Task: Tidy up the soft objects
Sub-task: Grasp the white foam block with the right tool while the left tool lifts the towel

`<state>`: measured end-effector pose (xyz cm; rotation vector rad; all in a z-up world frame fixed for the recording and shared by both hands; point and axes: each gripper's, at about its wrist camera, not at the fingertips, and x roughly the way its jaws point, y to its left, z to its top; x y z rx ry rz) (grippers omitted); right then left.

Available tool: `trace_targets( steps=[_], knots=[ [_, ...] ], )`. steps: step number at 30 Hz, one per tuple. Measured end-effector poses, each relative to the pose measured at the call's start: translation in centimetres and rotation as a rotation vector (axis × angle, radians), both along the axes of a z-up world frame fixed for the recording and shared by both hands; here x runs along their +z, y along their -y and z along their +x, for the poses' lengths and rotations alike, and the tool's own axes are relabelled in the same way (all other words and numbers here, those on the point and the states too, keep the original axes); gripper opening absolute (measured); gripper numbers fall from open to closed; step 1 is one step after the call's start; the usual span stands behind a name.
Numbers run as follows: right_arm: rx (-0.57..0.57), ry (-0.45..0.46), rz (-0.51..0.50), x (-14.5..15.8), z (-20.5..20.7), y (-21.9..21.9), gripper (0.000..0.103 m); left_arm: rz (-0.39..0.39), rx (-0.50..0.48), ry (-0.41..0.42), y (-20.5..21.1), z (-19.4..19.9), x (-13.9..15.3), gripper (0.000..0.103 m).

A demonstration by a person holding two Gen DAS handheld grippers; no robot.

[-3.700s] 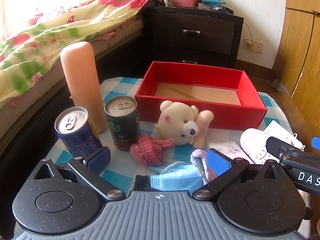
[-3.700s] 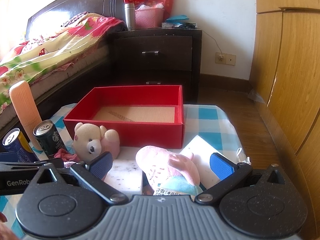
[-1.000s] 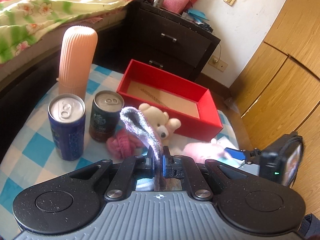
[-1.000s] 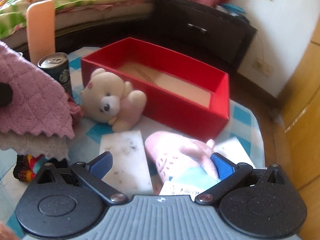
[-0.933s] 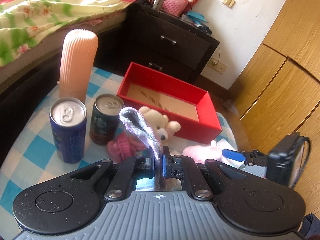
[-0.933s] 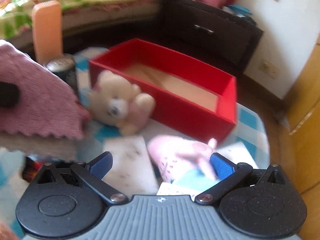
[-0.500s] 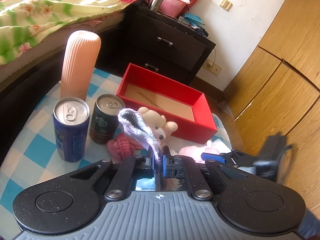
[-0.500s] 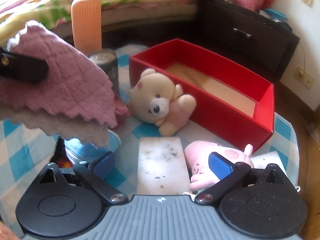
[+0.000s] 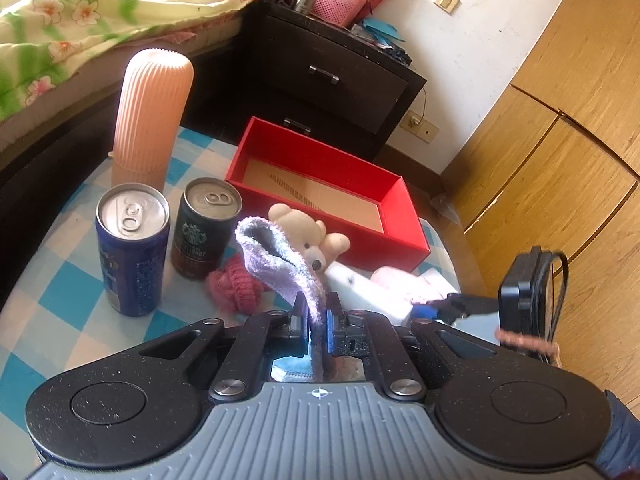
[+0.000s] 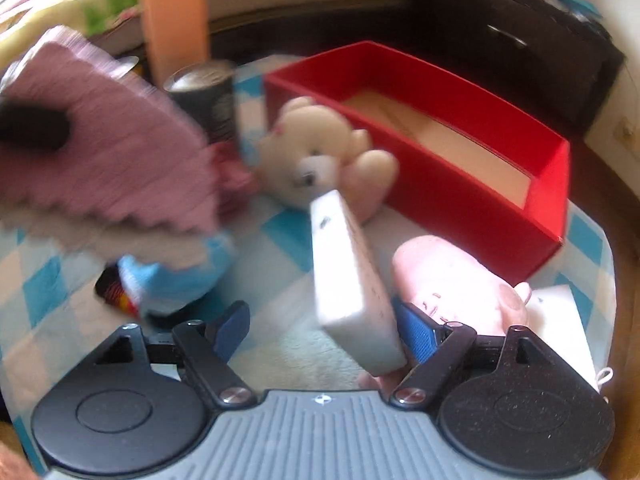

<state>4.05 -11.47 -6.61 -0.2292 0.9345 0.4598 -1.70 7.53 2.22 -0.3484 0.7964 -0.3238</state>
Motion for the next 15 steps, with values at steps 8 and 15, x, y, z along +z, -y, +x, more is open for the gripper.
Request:
trace_targets(
  steps=[8,15],
  knots=[
    [-0.107,-0.005,0.059,0.7,2.0,0.7,0.028,0.006,-0.018,-0.014,0.8,0.3,-0.4,0.007],
    [-0.207,-0.028,0.115,1.5,2.4,2.1,0.007,0.005,-0.029,-0.018,1.2,0.3,-0.5,0.007]
  ],
)
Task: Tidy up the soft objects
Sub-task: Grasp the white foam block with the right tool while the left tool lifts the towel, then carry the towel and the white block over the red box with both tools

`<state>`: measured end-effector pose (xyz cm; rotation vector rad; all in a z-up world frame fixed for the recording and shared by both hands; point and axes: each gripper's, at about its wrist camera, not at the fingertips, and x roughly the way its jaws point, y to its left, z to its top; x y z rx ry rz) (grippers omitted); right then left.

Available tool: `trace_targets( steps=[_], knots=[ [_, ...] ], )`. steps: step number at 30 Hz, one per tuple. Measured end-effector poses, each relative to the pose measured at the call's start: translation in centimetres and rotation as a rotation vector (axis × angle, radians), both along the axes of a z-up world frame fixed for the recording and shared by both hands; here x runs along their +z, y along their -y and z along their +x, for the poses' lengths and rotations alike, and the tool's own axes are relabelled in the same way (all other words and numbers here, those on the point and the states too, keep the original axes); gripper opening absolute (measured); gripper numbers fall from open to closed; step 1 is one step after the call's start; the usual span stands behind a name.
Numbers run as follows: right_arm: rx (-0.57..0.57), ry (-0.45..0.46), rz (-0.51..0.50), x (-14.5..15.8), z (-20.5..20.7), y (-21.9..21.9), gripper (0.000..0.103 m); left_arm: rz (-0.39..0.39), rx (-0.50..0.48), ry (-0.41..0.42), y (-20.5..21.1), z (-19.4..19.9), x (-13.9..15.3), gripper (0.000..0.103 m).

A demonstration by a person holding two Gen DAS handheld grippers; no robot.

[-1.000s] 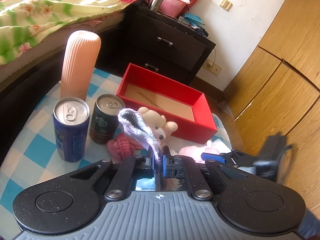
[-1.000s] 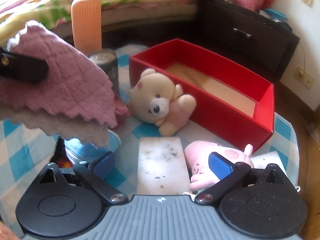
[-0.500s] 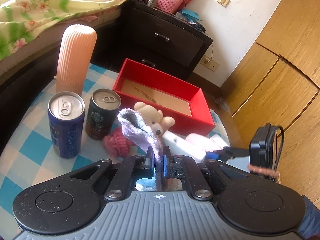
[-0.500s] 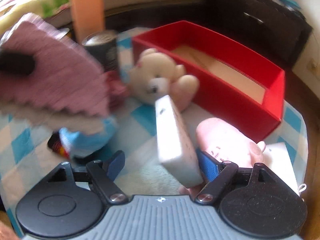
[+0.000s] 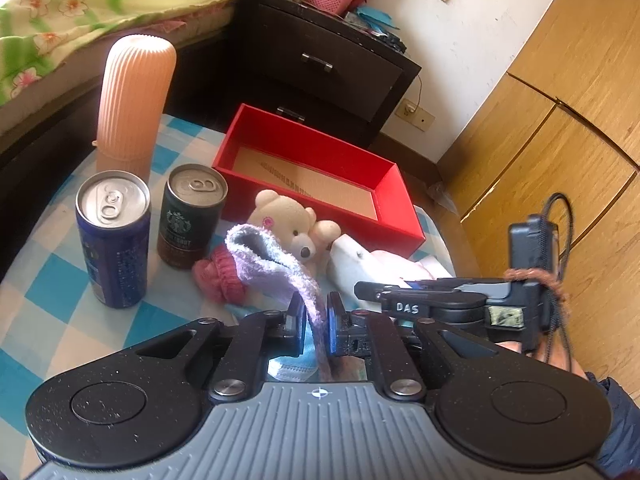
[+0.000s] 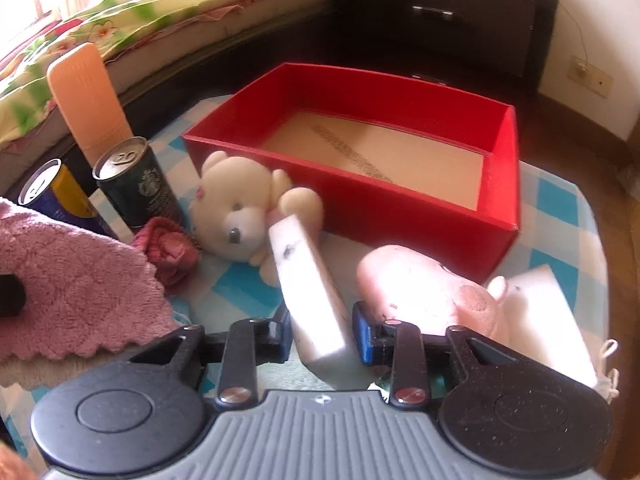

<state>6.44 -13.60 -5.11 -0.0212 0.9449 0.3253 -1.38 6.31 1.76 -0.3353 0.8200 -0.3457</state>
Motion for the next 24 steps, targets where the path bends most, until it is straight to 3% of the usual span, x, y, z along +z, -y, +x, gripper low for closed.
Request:
trace_targets(
  steps=[4,9,17,21,23,24],
  knots=[
    [-0.008,-0.043,0.144,1.3,-0.9,1.3,0.004,-0.008,-0.005,0.018,0.3,0.0,0.4,0.007],
    [-0.008,-0.031,0.273,3.7,-2.1,2.6,0.004,-0.012,-0.008,0.056,1.3,0.1,1.5,0.007],
    [-0.034,0.023,0.37,6.2,-3.6,5.1,0.004,0.008,-0.022,0.093,3.7,0.5,2.6,0.005],
    [-0.061,0.038,0.41,6.8,-3.9,6.4,0.004,-0.051,-0.035,0.057,3.8,1.2,2.4,0.003],
    [-0.072,0.048,0.406,6.9,-3.9,6.9,0.004,0.011,-0.057,0.041,4.4,1.4,2.2,0.005],
    [-0.077,0.048,0.405,6.9,-3.9,7.1,0.004,0.008,-0.038,0.021,4.3,1.4,1.9,0.01]
  ],
)
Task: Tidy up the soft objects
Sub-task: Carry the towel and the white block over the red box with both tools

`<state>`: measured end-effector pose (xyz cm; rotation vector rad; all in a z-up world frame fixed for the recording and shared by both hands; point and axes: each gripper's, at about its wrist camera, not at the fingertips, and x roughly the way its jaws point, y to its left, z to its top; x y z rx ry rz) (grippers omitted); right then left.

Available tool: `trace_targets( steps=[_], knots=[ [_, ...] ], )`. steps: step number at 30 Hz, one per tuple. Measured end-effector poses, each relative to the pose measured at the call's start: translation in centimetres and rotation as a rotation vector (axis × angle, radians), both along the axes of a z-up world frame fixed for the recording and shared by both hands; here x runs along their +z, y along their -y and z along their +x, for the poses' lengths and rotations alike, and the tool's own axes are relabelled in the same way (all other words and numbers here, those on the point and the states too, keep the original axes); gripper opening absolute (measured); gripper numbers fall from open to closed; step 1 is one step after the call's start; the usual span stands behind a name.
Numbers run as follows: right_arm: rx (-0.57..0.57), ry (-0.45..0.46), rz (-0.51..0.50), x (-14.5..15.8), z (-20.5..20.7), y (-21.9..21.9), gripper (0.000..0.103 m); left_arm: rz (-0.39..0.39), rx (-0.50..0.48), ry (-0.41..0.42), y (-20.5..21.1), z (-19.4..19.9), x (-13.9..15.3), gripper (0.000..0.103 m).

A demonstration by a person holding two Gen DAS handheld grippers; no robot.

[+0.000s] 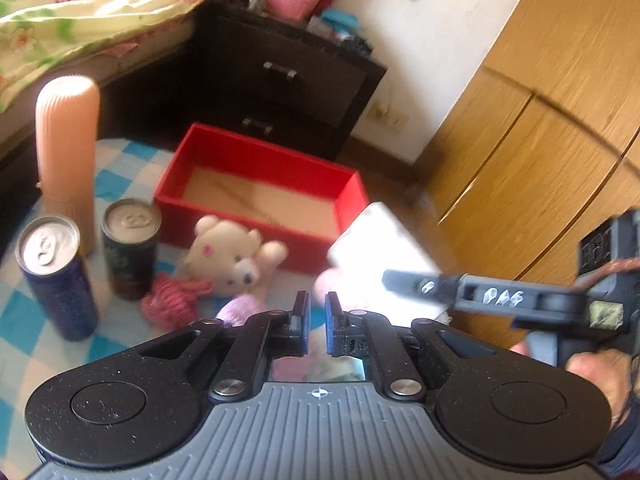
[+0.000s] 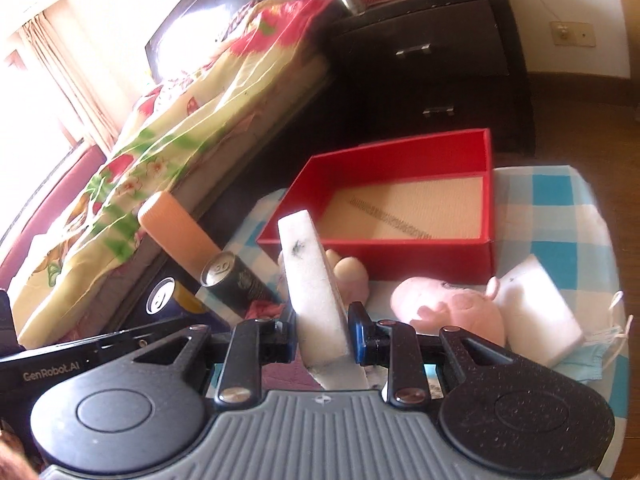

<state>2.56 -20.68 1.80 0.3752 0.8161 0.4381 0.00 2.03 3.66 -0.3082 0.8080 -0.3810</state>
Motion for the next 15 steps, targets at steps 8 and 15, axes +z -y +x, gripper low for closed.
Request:
trace_targets(
  steps=[8,15],
  knots=[
    [0.031,-0.006,0.012,-0.4,-0.6,-0.7,0.004,0.014,0.099,-0.174,1.4,4.0,-5.2,0.063],
    [0.007,-0.026,0.026,-0.9,-0.7,0.8,0.004,-0.067,0.037,-0.297,2.9,5.8,-8.0,0.006]
  ],
)
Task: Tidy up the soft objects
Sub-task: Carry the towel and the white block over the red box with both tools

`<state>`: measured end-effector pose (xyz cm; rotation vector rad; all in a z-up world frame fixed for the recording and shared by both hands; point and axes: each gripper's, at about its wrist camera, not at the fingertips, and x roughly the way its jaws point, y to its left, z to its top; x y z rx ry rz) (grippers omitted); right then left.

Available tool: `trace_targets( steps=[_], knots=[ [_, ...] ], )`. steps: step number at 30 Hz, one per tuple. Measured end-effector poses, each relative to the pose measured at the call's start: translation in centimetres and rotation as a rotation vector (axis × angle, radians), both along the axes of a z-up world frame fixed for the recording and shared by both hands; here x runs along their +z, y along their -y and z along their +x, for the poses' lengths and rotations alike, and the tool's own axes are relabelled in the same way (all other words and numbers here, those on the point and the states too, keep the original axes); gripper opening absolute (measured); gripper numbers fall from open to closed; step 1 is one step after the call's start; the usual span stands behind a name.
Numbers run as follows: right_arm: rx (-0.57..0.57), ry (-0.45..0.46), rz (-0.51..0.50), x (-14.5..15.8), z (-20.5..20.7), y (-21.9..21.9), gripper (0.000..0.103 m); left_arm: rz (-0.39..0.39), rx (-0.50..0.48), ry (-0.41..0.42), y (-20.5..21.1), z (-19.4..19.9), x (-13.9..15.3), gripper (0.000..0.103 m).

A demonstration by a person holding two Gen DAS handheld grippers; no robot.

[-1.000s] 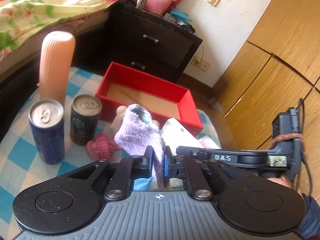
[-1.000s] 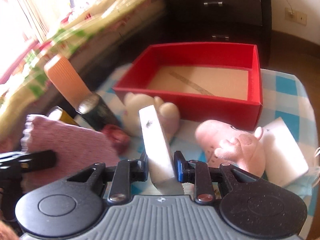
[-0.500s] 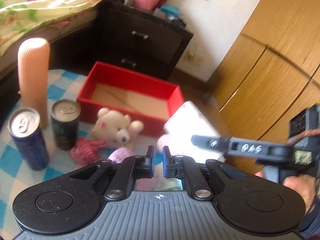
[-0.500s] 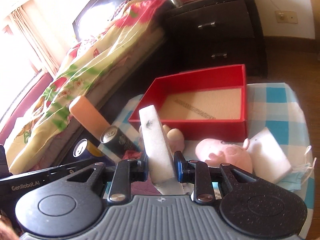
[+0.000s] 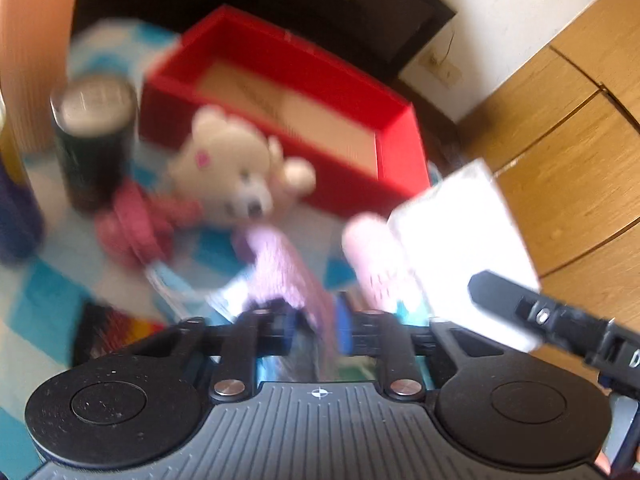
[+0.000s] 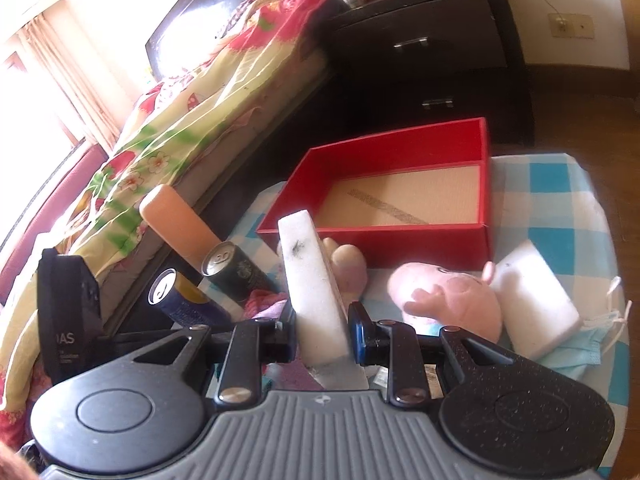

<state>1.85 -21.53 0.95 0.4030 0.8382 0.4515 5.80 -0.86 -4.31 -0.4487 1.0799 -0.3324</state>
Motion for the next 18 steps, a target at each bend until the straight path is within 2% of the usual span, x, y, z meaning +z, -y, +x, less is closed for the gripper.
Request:
trace_targets(
  steps=[1,3,4,5,6,7,9,11,13,17,18],
  knots=[
    [-0.006,-0.002,0.002,0.0,0.0,0.2,0.004,-0.01,-0.019,-0.044,0.4,0.2,-0.9,0.006],
    [-0.018,-0.006,0.009,0.0,0.1,0.6,0.004,0.05,-0.013,-0.096,1.3,0.4,-1.9,0.005],
    [-0.02,-0.008,0.015,0.0,0.0,0.7,0.004,0.069,0.005,-0.078,1.3,0.2,-1.6,0.006],
    [-0.024,-0.009,0.022,0.1,0.0,0.8,0.004,0.064,0.014,-0.058,1.1,0.1,-1.1,0.012],
    [-0.025,-0.006,0.03,0.2,-0.2,0.9,0.004,0.065,0.027,-0.039,1.0,0.1,-0.4,0.027],
    [-0.023,-0.003,0.036,0.4,-0.3,1.1,0.004,0.083,0.032,-0.018,1.0,0.2,0.4,0.052],
    [-0.029,0.007,0.04,0.6,-0.6,1.4,0.005,0.136,0.015,0.037,1.5,0.4,1.8,0.077],
    [-0.036,0.006,0.046,0.6,-0.7,1.9,0.005,0.242,0.005,0.075,2.6,1.0,2.6,0.081],
    [-0.046,0.008,0.05,0.6,-0.8,2.2,0.005,0.316,-0.015,0.059,3.5,1.9,2.3,0.081],
    [-0.048,0.007,0.057,0.6,-1.0,2.6,0.005,0.471,-0.048,0.017,4.5,3.5,-0.5,0.084],
    [-0.048,0.007,0.057,0.6,-1.0,2.7,0.005,0.495,-0.056,0.01,4.7,3.6,-1.2,0.079]
  ],
)
